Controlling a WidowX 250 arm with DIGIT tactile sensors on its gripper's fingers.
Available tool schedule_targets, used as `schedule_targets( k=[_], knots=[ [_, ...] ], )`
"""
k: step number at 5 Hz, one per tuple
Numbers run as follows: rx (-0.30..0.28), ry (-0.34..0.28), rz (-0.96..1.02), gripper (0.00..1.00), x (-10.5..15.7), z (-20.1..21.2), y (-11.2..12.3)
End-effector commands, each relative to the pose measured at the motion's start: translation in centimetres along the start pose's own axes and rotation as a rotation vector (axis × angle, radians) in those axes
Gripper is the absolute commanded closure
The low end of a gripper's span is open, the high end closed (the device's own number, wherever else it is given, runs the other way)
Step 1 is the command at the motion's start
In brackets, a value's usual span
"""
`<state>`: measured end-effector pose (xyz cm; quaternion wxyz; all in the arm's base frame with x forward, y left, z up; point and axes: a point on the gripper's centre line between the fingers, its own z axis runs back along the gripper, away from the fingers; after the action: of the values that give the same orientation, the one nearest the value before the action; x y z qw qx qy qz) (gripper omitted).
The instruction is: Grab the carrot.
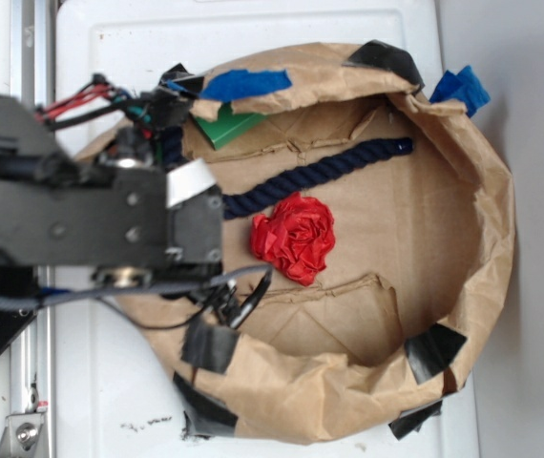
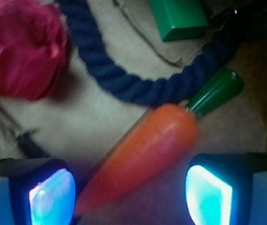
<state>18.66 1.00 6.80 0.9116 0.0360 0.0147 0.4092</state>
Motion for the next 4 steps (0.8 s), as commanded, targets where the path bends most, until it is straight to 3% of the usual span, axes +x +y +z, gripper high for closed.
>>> schedule_targets(
  k=[1,4],
  knots=[
    [0.004,-0.027,0.011,0.0,1.8,-0.3,0.5],
    [0.024,-0.021,-0.01,0.0,0.5,-1.9,2.1]
  ],
)
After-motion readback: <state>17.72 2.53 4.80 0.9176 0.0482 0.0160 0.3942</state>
